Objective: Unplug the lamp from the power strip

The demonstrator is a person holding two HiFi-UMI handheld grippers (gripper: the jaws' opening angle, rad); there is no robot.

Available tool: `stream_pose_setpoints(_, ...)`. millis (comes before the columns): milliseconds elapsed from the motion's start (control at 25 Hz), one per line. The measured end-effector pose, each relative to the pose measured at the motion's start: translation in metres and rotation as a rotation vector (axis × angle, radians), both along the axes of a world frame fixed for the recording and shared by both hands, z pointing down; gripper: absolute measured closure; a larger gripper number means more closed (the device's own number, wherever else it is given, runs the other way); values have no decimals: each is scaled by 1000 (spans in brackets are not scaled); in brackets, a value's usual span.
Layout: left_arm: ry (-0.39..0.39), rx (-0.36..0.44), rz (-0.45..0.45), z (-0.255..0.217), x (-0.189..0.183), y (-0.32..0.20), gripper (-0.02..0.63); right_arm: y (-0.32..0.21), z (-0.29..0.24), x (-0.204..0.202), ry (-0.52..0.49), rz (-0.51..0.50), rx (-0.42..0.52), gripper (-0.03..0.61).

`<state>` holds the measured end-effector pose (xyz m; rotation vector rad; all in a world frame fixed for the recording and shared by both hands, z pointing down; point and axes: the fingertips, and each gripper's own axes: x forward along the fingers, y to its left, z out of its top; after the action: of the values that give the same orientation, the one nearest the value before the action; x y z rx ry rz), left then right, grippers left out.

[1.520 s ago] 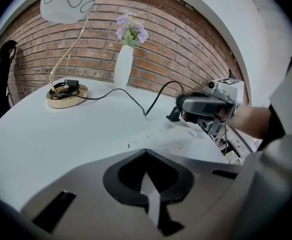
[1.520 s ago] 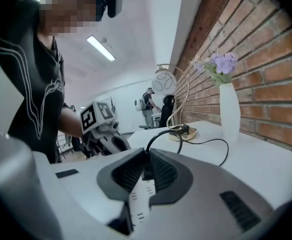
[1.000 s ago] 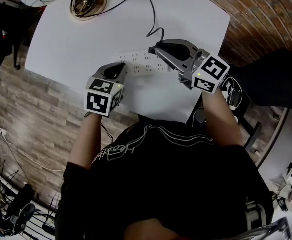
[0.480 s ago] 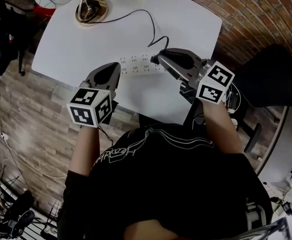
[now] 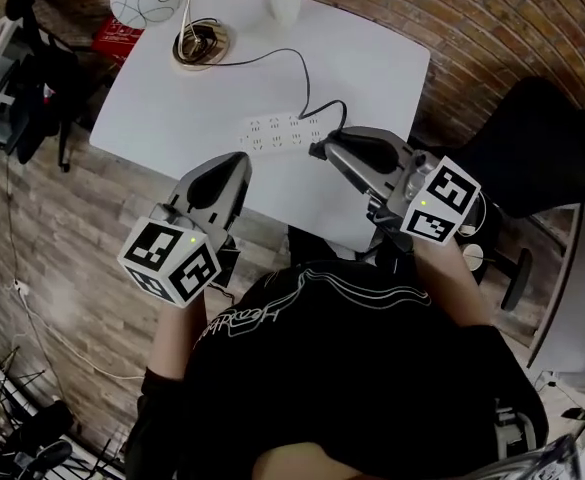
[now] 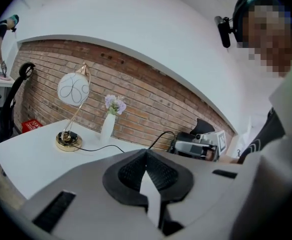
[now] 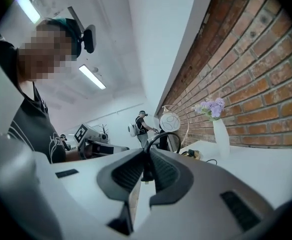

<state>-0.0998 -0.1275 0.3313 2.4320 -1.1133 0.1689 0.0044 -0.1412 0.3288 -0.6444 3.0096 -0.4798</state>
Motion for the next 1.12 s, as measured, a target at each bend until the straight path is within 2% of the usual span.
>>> stream_pose_setpoints(80, 2, 25, 9, -12, 3, 16, 611, 17, -5, 0, 17, 12, 25, 555)
stream_pose_setpoints(360, -11, 86, 34, -38, 12, 51, 611, 45, -17, 3, 17, 44, 26, 555)
stream_pose_setpoints(680, -15, 94, 37, -40, 12, 63, 611, 59, -19, -5, 28, 39, 59, 555)
stream_pose_setpoints(1120, -19, 94, 42, -40, 14, 68, 611, 63, -17, -9, 22, 43, 40, 555)
